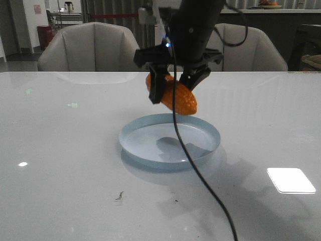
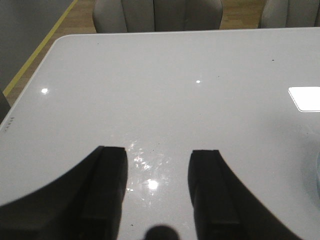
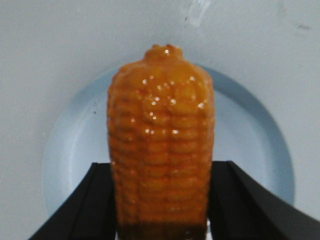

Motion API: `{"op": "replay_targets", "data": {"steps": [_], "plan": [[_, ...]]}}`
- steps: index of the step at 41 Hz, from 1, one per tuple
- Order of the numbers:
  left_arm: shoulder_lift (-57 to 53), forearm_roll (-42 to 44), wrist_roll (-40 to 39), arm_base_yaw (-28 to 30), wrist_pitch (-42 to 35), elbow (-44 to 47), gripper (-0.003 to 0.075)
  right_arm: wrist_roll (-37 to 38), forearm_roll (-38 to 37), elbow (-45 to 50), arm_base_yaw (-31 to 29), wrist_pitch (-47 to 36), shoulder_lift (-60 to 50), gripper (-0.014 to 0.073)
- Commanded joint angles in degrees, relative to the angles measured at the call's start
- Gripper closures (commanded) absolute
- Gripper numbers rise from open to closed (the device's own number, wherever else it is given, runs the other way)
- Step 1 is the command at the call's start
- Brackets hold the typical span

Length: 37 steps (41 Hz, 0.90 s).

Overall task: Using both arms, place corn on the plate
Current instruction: 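Lift the corn with the right gripper and carry it over the plate, then lower the corn onto the plate and open the right gripper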

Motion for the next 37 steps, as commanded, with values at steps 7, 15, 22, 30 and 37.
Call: {"op": "replay_targets", "data": {"steps": [7,15,22,30,37], "plan": [[-0.53,-0.87,-0.05,0.03,-4.31,-1.53,0.0352,-0.57,0.26,-2.0,0.16,0.55,1.97,0.0244],[-0.53,-0.87,-0.05,0.03,-4.31,-1.53,0.0352,-0.57,0.38,-2.0,0.35,1.46,4.34,0.0052],[-0.53,-0.87,-0.05,0.03,-4.31,-1.53,0.0352,-0.57,0.38,-2.91,0.38,1.53,3.9,0.002],[-0.53,-0.87,-0.05,0.03,-4.31,-1.53,0.0352,-0.57,0.11,-8.47,0.3,4.45,3.24,0.0021],[-0.53,-0.87,-0.05,0.03,-4.31,-1.53,0.0352,-0.57,-2.92,-14.96,-0.61,10.15,1.81,0.0021]]}}
